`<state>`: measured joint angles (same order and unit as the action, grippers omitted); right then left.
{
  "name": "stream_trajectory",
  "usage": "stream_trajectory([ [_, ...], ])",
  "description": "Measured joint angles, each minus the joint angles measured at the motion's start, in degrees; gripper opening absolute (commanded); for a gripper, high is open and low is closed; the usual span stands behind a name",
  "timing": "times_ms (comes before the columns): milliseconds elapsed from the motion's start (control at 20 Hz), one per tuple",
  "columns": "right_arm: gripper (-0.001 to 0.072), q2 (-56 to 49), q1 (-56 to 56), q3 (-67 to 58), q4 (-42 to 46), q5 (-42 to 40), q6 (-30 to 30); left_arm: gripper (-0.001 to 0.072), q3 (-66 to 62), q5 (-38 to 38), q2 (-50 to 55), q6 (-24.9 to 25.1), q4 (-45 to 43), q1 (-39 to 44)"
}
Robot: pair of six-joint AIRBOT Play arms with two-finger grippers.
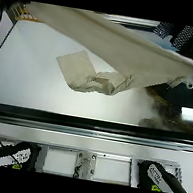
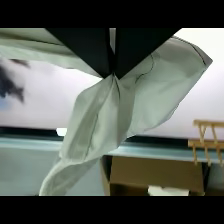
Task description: Fold the clothes and pants, and hang the long-sleeved shirts on hangers.
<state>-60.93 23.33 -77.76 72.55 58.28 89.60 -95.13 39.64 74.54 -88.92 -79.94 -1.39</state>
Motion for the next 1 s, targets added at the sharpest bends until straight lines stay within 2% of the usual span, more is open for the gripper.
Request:
stream_trajectory([
  [100, 0.0018, 3.08, -1.09, 8.41, 2.16, -0.33, -0.98, 0.0006, 13.66, -0.07, -4.26, 0.59, -0.02, -1.55],
  [150, 0.0018, 4.7, -1.44, 13.57, 3.23, -0.81, -1.38, 0.0169, 20.48, -0.13, -6.19, 0.87, 0.0, -2.16],
  [200, 0.0019, 6.27, -1.7, 18.67, 4.02, -1.33, -1.68, 0.0485, 27.28, -0.24, -8.04, 1.01, -0.02, -2.78],
  [250, 0.0018, 7.69, -1.88, 23.17, 4.35, -1.84, -1.95, 0.057, 34.47, -0.17, -10.12, 0.96, -0.02, -3.41],
  [450, 0.0019, 11.87, -2.23, 34.64, 5.14, -3.04, -2.47, 0.0573, 51.65, -0.7, -17.84, -1.22, 0.26, -6.01],
  [650, 0.0019, 13.75, -2.29, 38.03, 5.09, -3.67, -2.67, 0.0573, 53.64, -1.07, -22.05, -2.75, 0.35, -7.85],
  [800, 0.0019, 14.19, -2.29, 38.82, 4.63, -3.91, -2.67, 0.0573, 49.51, -0.76, -18.27, -3.15, 0.17, -8.22],
  [1000, 0.0019, 14.36, -2.29, 39.12, 4.37, -3.87, -2.67, 0.0572, 41.07, -0.11, -5.97, -3.39, 0.0, -8.61],
])
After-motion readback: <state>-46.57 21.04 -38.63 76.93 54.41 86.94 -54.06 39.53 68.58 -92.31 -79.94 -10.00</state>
